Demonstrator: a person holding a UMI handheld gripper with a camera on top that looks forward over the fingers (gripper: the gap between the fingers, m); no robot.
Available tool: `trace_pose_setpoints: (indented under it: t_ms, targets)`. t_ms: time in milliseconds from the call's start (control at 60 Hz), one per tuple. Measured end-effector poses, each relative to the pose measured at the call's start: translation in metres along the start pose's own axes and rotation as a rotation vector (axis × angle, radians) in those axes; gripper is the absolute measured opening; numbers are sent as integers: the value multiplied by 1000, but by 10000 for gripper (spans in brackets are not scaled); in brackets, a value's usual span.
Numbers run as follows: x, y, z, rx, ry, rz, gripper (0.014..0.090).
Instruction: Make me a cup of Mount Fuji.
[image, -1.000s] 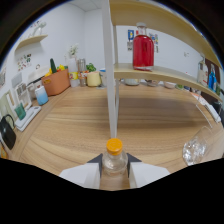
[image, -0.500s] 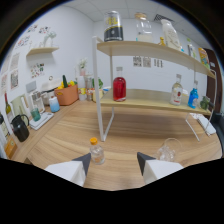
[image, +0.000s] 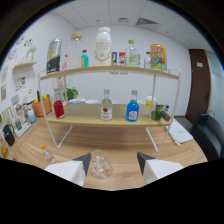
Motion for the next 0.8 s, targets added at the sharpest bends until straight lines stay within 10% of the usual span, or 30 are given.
trace_pose_setpoints:
  t_ms: [167, 383, 700, 800]
  targets:
    - [28, -90, 23, 150, -21, 17, 859]
    - [54, -117, 96, 150, -33, 37, 784]
    - [62, -94, 158, 71, -39, 26, 376]
    - [63, -93, 157, 76, -35, 16, 371]
